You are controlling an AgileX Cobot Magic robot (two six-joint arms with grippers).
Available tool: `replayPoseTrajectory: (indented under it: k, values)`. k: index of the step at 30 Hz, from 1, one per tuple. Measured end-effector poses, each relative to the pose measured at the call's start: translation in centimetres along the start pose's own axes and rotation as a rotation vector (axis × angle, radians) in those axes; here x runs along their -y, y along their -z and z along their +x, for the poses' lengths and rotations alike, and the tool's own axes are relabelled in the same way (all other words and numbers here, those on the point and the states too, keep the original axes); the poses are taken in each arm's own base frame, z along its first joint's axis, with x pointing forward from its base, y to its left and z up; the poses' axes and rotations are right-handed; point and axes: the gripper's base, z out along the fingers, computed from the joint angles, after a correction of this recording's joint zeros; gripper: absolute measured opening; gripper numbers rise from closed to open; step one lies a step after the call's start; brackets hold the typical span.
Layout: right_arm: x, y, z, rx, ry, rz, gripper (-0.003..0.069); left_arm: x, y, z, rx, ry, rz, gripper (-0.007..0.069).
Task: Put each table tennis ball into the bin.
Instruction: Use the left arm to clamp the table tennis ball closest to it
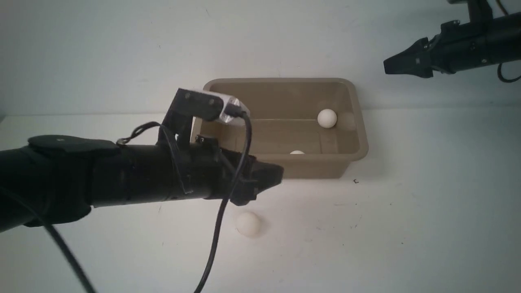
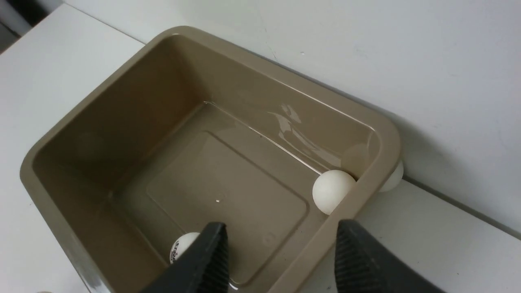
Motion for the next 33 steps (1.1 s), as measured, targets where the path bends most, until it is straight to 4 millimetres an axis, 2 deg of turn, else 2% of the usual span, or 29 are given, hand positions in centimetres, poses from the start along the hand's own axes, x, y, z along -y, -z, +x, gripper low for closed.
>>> replayPoseTrajectory:
  k: [2, 4, 5, 8, 9, 10, 12, 15, 18, 23, 25, 33]
  values:
    - [0.0, 0.0, 0.0, 0.002, -0.002, -0.001, 0.0332, 1.6, 0.5, 0.3, -0.048, -0.051, 0.147, 0.0422]
    - [0.0, 0.0, 0.0, 0.003, -0.002, -0.001, 0.0332, 2.1, 0.7, 0.8, -0.102, -0.069, 0.202, 0.0407]
    - [0.0, 0.0, 0.0, 0.003, -0.002, 0.0, 0.0332, 2.3, 0.9, 1.7, -0.204, -0.07, 0.229, 0.0384]
    - [0.0, 0.0, -0.1, 0.006, -0.003, 0.001, 0.0332, 1.6, 1.4, 3.6, -0.425, -0.039, 0.153, 0.0321]
    - [0.0, 0.0, -0.1, 0.006, -0.004, 0.001, 0.0332, 1.5, 1.4, 3.7, -0.441, -0.017, 0.139, 0.0318]
    - [0.0, 0.0, -0.1, 0.007, -0.005, 0.001, 0.0332, 0.7, 1.8, 4.5, -0.546, -0.022, 0.052, 0.0294]
    - [0.0, 0.0, -0.1, 0.01, -0.007, 0.0, 0.0332, -0.5, 2.1, 4.9, -0.599, -0.027, -0.086, 0.0278]
    - [0.0, 0.0, -0.1, 0.013, -0.009, -0.001, 0.0332, -1.8, 1.9, 4.3, -0.536, -0.1, -0.225, 0.0288]
    - [0.0, 0.0, -0.1, 0.013, -0.013, -0.001, 0.0332, -2.4, 1.6, 3.5, -0.447, -0.163, -0.28, 0.0339]
    - [0.0, 0.0, -0.1, 0.013, -0.013, -0.001, 0.0332, -2.9, 0.6, 2.8, -0.32, -0.115, -0.282, 0.0493]
    - [0.0, 0.0, -0.1, 0.014, -0.015, -0.001, 0.0332, -3.1, 0.0, 2.7, -0.283, -0.076, -0.281, 0.0525]
    - [0.0, 0.0, -0.1, 0.014, -0.015, -0.001, 0.0332, -5.4, -2.7, 3.9, -0.222, 0.076, -0.314, 0.0542]
